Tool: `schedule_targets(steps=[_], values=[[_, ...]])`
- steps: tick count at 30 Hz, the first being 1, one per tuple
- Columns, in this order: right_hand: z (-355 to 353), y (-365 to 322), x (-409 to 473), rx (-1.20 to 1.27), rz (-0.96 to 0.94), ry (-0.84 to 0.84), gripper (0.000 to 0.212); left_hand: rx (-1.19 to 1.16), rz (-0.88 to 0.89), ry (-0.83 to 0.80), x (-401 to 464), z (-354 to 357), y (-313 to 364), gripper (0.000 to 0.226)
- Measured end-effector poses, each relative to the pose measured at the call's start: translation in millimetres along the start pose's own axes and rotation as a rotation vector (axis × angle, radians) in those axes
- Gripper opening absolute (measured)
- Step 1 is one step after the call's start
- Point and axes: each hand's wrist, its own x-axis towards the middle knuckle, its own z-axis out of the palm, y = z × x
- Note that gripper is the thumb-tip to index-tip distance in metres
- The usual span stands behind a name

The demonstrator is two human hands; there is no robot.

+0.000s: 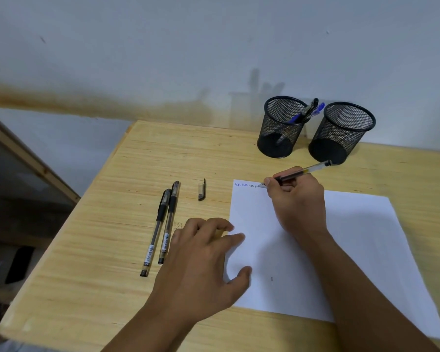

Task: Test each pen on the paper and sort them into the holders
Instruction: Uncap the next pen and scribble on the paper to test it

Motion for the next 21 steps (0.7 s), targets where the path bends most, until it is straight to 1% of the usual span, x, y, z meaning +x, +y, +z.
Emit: schedule_targets(steps=[6,21], values=[[0.9,-0.1,1.4,-0.006,0.000,0.009,0.021,0.004,0.001,-0.003,0.6,-0.6,0.4,0.050],[-0.1,-2.7,-1.8,-0.003,0.019,0.015,0.016,0.001,0.005,0.008,0.6,-0.8,1.0,0.050]])
